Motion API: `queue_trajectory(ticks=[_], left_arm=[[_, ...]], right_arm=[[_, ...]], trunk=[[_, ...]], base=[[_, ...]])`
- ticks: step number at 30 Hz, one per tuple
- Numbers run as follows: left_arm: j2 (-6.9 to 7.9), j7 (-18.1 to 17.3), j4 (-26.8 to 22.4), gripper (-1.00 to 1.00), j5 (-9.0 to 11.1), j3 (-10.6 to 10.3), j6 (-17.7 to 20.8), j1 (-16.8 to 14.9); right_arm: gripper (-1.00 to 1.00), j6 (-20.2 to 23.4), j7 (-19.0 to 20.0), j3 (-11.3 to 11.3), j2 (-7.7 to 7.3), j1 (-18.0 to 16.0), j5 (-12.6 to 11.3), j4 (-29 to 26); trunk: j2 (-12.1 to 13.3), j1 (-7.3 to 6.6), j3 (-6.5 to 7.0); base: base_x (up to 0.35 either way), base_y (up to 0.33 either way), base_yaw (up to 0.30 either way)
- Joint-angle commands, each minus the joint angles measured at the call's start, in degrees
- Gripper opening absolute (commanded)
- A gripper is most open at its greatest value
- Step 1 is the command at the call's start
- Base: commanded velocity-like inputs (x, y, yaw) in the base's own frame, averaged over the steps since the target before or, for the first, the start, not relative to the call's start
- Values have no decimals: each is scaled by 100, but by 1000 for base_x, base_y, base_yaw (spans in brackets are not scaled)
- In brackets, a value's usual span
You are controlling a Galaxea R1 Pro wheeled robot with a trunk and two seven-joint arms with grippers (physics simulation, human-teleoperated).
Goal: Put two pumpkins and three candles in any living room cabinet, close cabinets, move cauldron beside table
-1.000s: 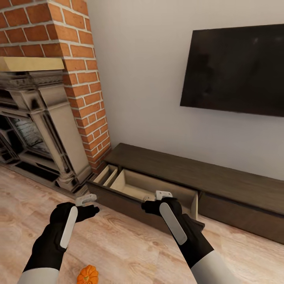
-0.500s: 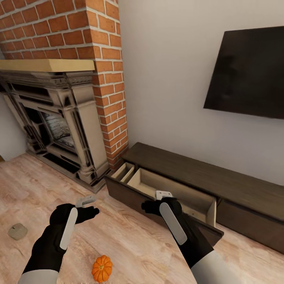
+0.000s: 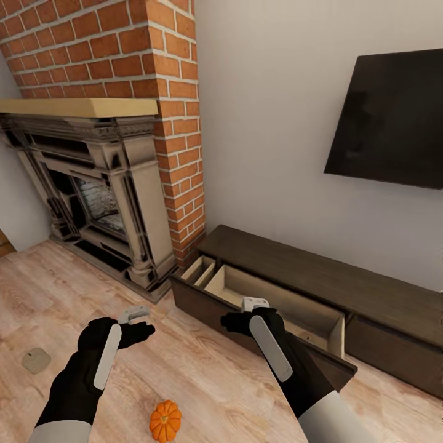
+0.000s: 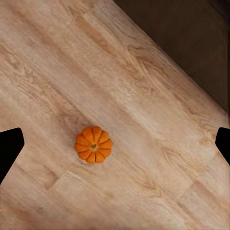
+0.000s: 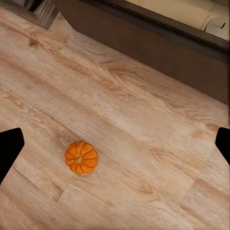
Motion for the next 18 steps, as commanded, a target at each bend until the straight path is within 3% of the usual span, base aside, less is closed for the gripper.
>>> queue_trajectory(ticks=[1,7,18], left_arm=[[0,0,0,100,0,-1,0,1],[0,0,0,100,0,-2,0,3],[0,0,0,100,0,-5,0,5]], right_arm=[[100,2,-1,1,2,-1,0,4],[100,4,-13,16,13,-1,0,14],[100,13,-20,29,17,-2,0,15]], trunk=[[0,0,9],[0,0,54],[0,0,88]], base=[[-70,148,-181],[-106,220,13],[-15,37,260]])
